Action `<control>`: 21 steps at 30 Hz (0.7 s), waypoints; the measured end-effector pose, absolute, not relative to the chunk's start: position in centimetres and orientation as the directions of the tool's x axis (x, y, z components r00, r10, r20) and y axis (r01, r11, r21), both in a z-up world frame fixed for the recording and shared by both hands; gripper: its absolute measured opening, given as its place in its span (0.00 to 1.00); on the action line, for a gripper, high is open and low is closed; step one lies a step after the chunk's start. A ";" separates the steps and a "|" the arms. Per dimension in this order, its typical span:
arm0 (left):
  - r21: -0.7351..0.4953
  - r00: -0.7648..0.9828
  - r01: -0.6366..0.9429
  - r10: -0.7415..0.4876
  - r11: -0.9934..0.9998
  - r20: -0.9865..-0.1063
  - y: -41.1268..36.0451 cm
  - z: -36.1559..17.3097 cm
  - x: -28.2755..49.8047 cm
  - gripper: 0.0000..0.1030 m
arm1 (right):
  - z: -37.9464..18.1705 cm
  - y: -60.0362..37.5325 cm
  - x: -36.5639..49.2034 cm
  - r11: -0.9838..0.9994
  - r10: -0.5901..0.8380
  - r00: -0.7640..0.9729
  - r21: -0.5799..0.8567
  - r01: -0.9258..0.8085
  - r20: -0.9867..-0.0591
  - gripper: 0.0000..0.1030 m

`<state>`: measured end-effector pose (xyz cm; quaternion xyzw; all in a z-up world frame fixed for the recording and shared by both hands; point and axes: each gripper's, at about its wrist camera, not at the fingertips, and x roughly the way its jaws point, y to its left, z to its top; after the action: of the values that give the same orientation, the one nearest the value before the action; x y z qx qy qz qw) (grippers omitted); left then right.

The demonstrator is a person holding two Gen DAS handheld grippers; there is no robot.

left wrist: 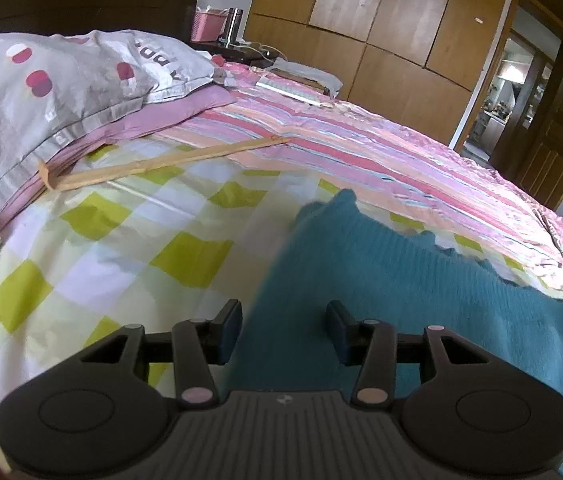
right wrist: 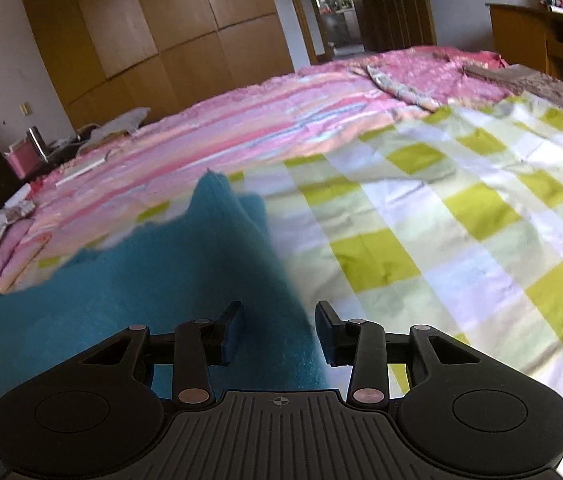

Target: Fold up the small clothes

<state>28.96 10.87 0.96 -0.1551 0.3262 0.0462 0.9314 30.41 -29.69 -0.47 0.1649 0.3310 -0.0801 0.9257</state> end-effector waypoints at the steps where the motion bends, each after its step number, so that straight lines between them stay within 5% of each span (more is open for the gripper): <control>1: -0.260 0.782 -0.191 -0.013 0.946 -0.623 10.9 0.9 28.7 0.50 | -0.6 -29.7 30.4 0.933 -0.042 0.767 0.250 0.259 -0.640 0.36; 21: -0.336 0.762 -0.270 -0.013 0.902 -0.648 12.6 0.6 22.2 0.49 | 4.5 -24.0 29.0 0.981 -0.086 0.789 0.086 0.174 -0.609 0.36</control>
<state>22.20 12.60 0.61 -0.2097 0.3381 0.0703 0.9148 29.04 -24.03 4.55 0.0689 0.3178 -0.0690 0.9431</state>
